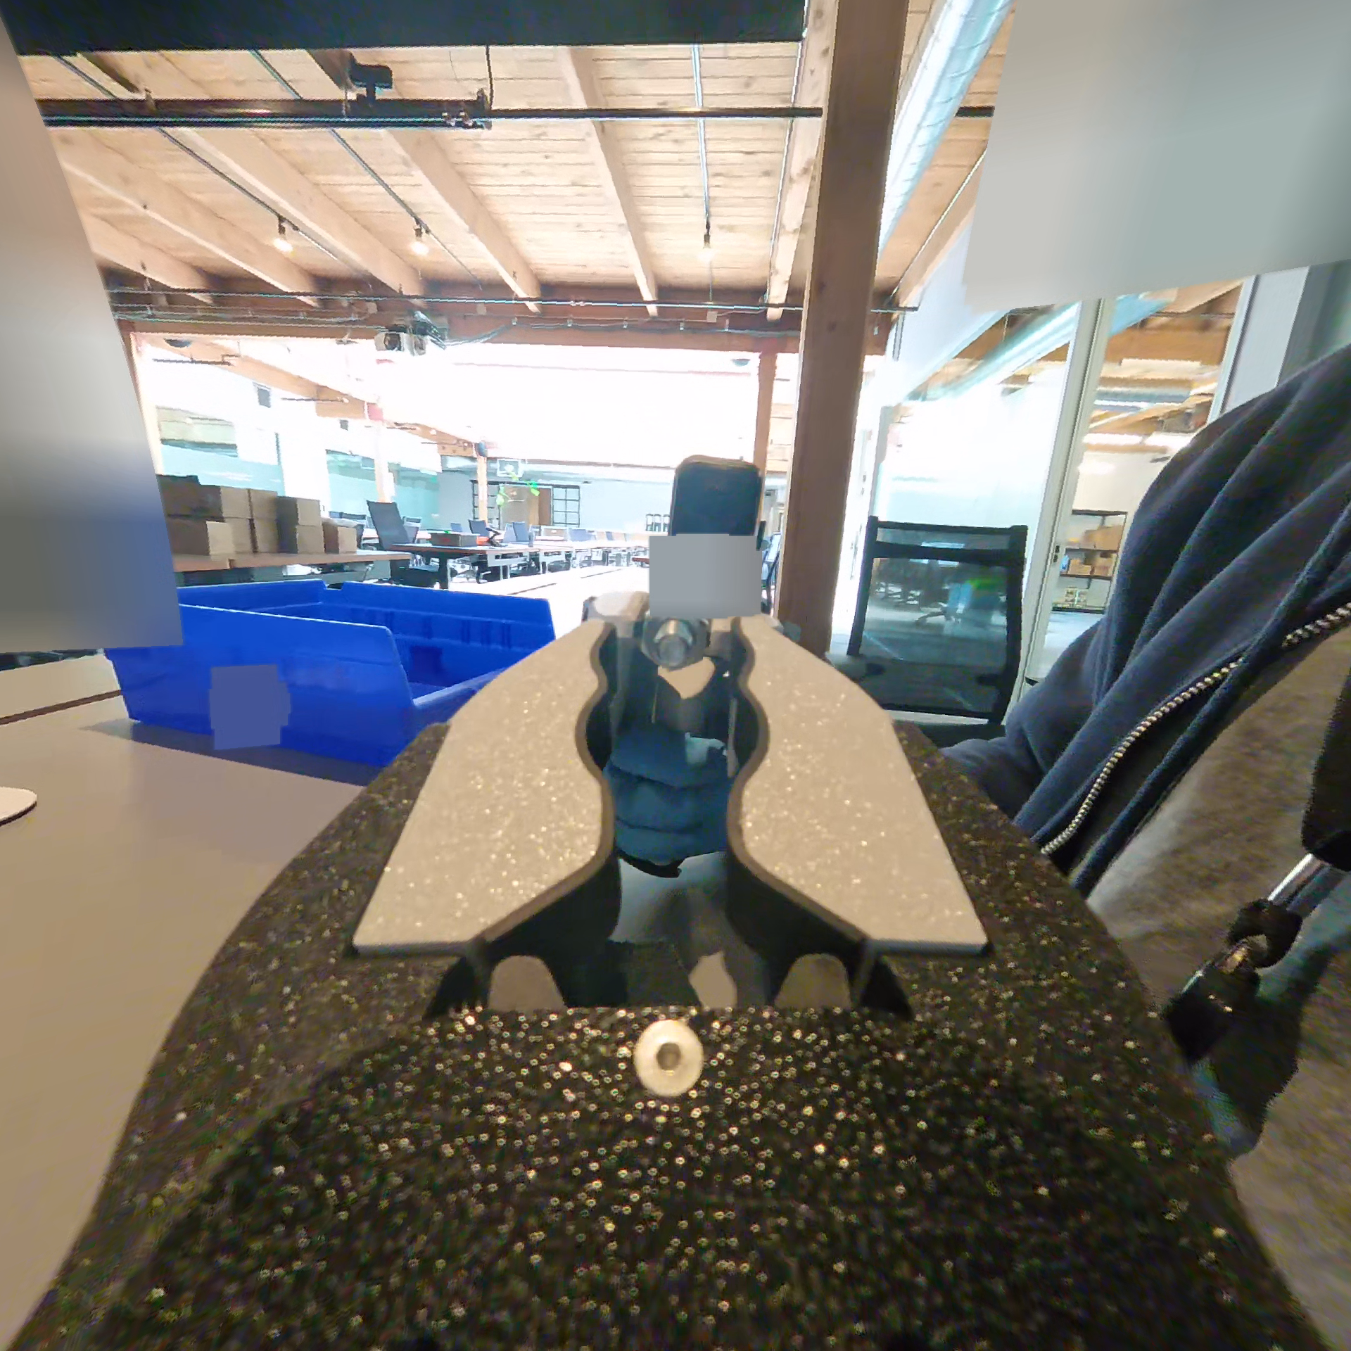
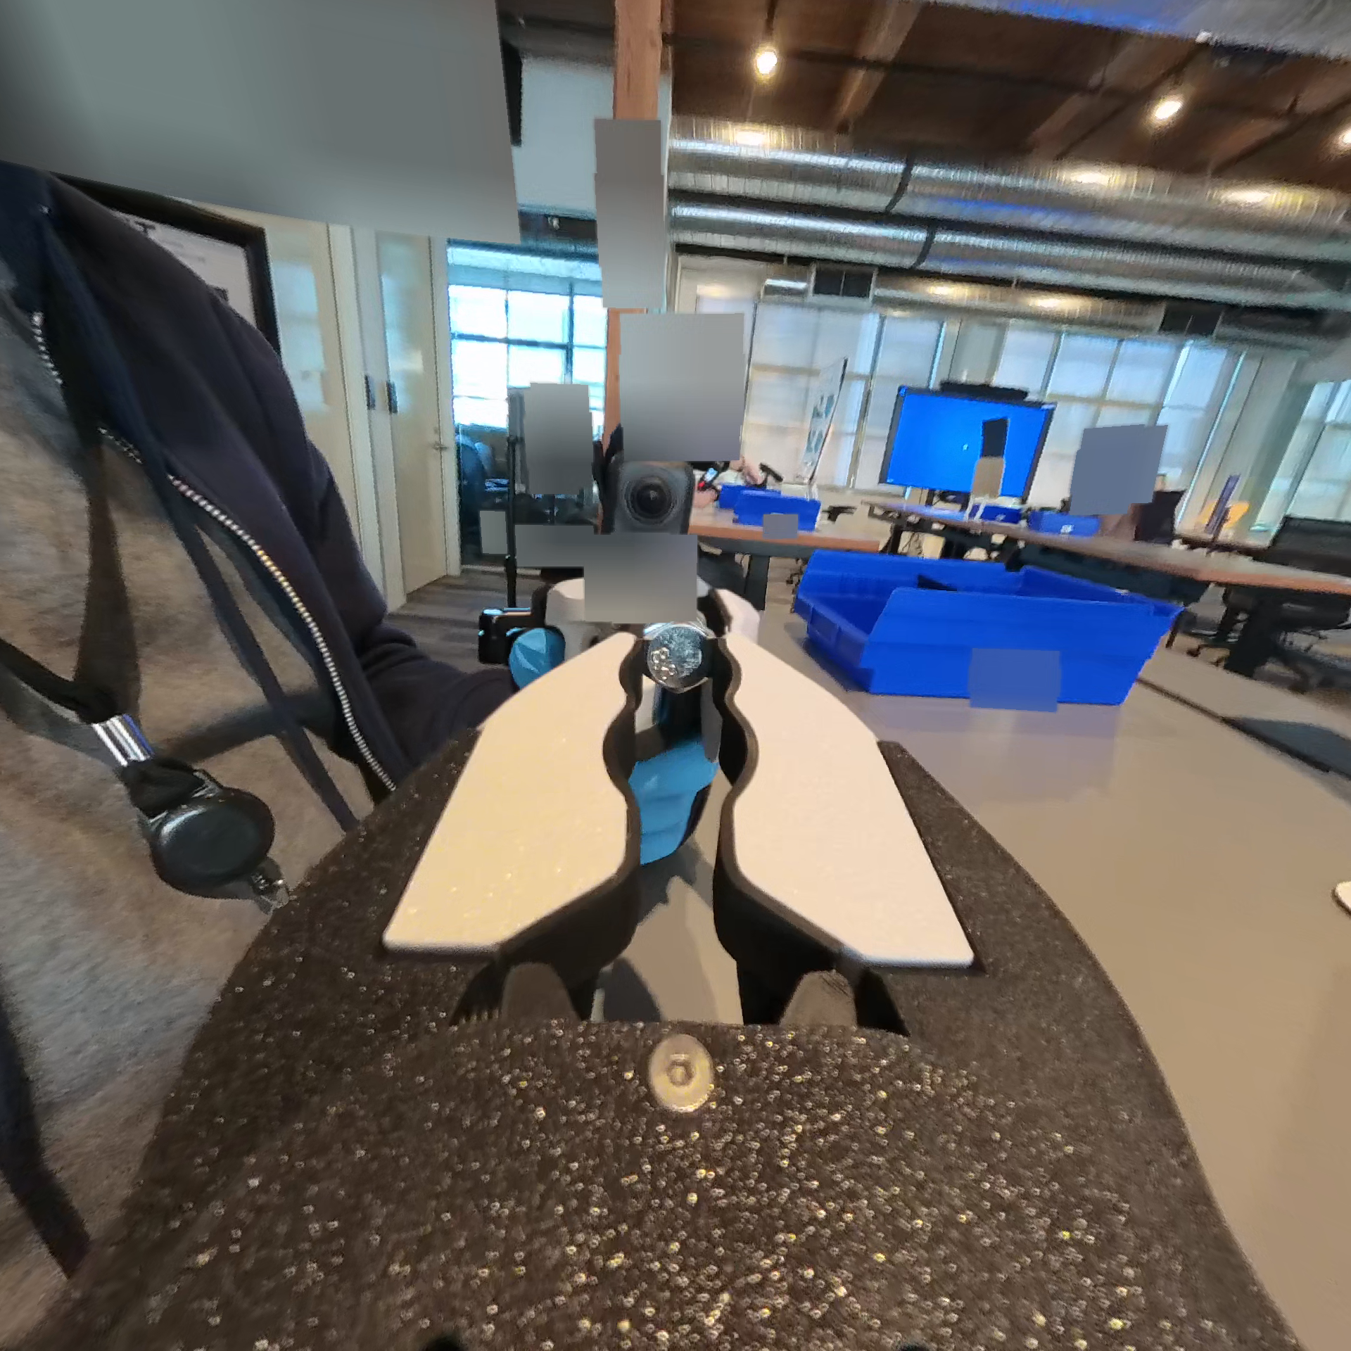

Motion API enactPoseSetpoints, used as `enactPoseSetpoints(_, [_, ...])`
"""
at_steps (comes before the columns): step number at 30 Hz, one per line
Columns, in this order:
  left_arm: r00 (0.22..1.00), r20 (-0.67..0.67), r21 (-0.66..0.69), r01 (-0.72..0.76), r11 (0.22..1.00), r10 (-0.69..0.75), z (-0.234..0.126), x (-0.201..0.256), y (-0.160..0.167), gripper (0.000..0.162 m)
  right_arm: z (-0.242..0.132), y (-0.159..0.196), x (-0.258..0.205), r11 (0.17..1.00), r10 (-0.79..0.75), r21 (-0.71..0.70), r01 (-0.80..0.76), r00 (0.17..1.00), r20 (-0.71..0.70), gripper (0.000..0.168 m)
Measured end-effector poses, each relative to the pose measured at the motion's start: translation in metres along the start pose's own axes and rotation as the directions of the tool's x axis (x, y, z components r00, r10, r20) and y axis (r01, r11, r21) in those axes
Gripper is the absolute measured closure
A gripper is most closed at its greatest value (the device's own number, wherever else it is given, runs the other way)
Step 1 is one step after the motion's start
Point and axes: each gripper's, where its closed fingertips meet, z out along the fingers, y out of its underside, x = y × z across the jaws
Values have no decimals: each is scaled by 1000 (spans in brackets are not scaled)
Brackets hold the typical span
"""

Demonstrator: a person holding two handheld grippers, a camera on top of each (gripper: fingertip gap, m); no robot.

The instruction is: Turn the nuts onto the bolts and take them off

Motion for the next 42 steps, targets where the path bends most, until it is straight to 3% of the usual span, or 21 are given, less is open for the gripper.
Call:
enactPoseSetpoints(9, [995,10,-22,-99,995,100,0,4,2,146,6,6,-4,999,19,-31,-18,999,30,151])
enactPoseSetpoints(12, [957,49,-50,-283,958,285,0,4,2,148,6,6,-4,999,20,-30,-19,999,33,151])
enactPoseSetpoints(16, [779,125,-99,-606,789,614,1,4,0,149,6,5,-3,1000,12,-21,-11,1000,27,151])
enactPoseSetpoints(18, [792,153,-63,-589,806,591,1,5,-5,143,6,4,-3,1000,12,-16,-11,1000,24,151])
enactPoseSetpoints(22, [946,118,85,-313,946,302,-4,3,-19,135,5,1,-3,1000,-4,-5,4,1000,16,151])
enactPoseSetpoints(25, [995,53,76,-86,993,82,-3,-2,-12,131,4,0,0,1000,-14,0,14,1000,-1,151])
enactPoseSetpoints(28, [1000,23,9,9,1000,-10,2,-2,0,131,4,0,0,1000,-16,1,16,1000,-2,151])
enactPoseSetpoints(32, [998,25,-14,-55,998,55,4,2,3,144,6,3,-1,1000,-19,-15,19,1000,1,151])
enactPoseSetpoints(34, [976,56,-24,-211,977,212,3,2,3,144,6,3,-2,1000,-15,-15,15,1000,9,151])
enactPoseSetpoints(37, [847,118,-76,-513,855,519,3,4,1,145,6,2,-3,1000,-13,-10,14,1000,19,151])
enactPoseSetpoints(39, [765,153,-108,-616,780,625,2,3,0,139,6,2,-2,1000,-21,-9,21,1000,7,151])
enactPoseSetpoints(40, [762,162,-105,-618,779,627,2,3,-1,136,6,2,-2,1000,-23,-10,23,1000,5,151])
enactPoseSetpoints(42, [842,142,-37,-521,853,521,2,7,-7,130,5,0,-3,1000,-26,3,26,1000,7,151])
